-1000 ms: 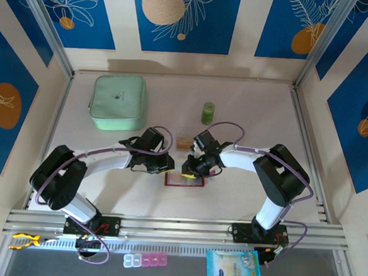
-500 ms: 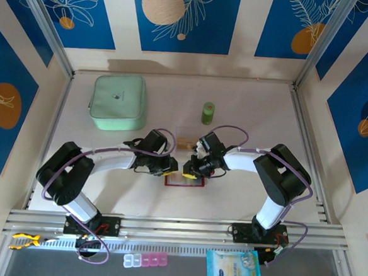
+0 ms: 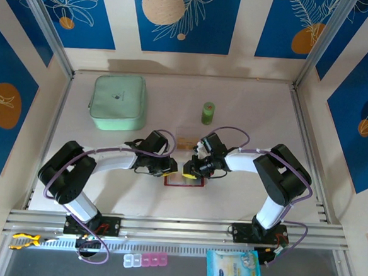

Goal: Take the credit cards out of the card holder

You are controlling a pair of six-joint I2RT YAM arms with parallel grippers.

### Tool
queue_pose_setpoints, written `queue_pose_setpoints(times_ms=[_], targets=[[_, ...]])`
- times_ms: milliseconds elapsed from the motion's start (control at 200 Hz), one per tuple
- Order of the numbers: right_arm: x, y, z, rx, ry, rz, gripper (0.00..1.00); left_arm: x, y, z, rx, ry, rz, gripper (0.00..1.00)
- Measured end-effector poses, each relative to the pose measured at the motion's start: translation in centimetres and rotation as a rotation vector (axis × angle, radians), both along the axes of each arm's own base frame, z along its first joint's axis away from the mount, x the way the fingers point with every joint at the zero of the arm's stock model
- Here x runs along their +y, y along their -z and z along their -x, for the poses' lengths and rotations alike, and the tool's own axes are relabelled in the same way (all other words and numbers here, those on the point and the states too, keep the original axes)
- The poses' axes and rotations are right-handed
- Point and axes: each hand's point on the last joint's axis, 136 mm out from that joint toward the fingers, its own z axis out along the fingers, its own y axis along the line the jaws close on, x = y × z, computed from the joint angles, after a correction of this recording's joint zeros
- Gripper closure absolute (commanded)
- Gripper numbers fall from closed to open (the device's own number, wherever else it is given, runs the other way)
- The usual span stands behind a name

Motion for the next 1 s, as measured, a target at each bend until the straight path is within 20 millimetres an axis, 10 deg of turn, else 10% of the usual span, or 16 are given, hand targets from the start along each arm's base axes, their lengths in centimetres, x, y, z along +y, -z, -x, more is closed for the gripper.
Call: queue_pose_setpoints(times_ms=[525,1000], targets=[[-0.2,-0.4,0.1,-0.012,0.009,-0.01,0.74,-0.7,-0.5,-0.1,-0.006,-0.007,0.021,0.79],[-3.4,-5.1,-1.3,-0.135,0.081,0.092,0.67,-2.9,-3.2,-1.0,-0.045,0.023,0.085,0.74]])
